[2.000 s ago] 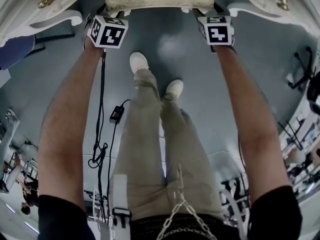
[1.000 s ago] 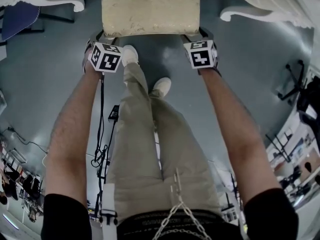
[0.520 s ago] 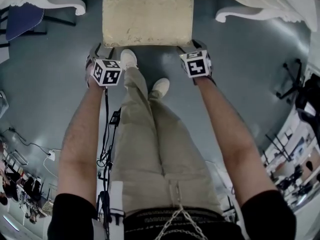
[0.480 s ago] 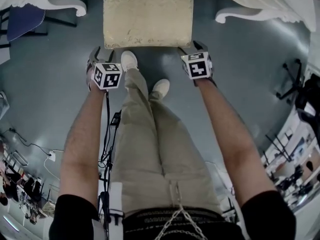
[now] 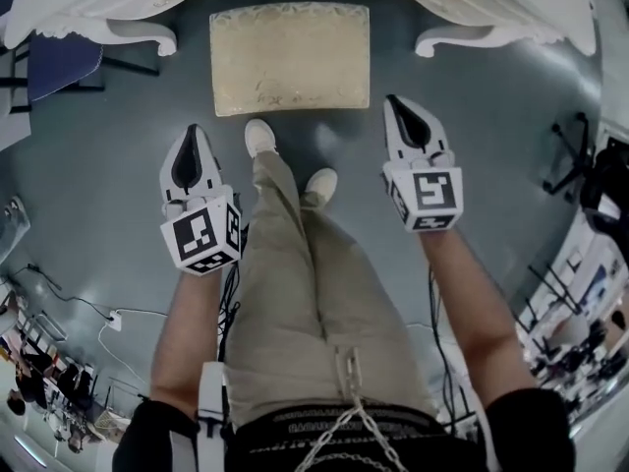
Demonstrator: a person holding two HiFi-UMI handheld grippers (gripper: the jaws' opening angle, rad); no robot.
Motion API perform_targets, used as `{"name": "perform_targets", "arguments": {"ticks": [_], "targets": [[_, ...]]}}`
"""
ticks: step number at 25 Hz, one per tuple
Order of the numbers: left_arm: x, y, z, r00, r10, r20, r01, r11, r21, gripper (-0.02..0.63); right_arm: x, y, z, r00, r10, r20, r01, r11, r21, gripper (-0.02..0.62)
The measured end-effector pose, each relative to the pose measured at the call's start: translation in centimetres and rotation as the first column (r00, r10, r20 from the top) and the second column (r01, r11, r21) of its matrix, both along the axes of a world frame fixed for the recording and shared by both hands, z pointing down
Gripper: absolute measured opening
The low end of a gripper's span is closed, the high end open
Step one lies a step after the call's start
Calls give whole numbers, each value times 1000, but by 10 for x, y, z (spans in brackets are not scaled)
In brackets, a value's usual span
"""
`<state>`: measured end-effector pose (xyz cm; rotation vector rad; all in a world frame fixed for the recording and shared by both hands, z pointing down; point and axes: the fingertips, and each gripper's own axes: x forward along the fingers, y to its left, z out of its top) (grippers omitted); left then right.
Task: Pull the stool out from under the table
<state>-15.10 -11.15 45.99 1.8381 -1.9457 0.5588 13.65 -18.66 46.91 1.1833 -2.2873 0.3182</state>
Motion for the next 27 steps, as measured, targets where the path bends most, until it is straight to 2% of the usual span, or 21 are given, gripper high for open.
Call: {"name": "perform_targets", "arguments": {"ticks": [4,7,14,27], "targets": [[27,-25,-84,994,109,3,-108,980,170,3,-8,3,-69,997,-18,71,10,994,108,2],[39,-33,-122,987,160,3,-157,965,212,3,-16,7,-107,992,-4,126,-14,990,143,2],[52,-31,-154,978,209,11,-205,947,248,3,-30,15,-148,983,-2,185,-28,986,161,2],[56,-38,-133,958,278,67,-285,945,160,3,-34,16,-126,987,-4,160,-17,992,128,2]]}}
